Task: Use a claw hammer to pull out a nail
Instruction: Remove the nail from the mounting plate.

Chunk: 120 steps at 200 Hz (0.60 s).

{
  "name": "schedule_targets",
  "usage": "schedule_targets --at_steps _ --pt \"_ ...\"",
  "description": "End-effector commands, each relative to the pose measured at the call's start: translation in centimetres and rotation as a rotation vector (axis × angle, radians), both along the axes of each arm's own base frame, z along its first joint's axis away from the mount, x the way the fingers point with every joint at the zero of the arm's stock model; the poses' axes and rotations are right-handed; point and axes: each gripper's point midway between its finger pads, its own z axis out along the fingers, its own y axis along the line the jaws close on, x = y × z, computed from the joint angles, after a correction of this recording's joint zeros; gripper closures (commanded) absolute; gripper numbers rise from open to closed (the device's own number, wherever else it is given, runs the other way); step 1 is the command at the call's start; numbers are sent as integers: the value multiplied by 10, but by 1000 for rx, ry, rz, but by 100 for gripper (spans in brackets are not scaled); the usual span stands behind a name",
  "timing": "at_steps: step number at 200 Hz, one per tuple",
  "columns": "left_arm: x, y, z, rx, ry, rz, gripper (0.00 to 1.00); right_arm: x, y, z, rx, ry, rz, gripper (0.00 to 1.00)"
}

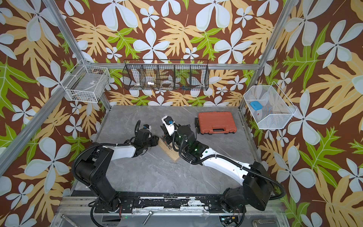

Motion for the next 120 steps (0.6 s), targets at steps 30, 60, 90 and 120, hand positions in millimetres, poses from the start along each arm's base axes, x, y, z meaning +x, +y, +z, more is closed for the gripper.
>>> schedule_targets --at_steps 30,60,90,120 --pt "-38 8 -35 68 185 -57 48 -9 8 33 124 -52 53 100" --pt "-40 4 -36 49 190 -77 46 -9 9 30 118 -50 51 100" --pt "-40 -4 -33 20 189 -111 46 -9 9 29 114 -49 51 100" --pt "-42 -3 -39 34 213 -117 46 -9 9 28 111 -48 53 100"
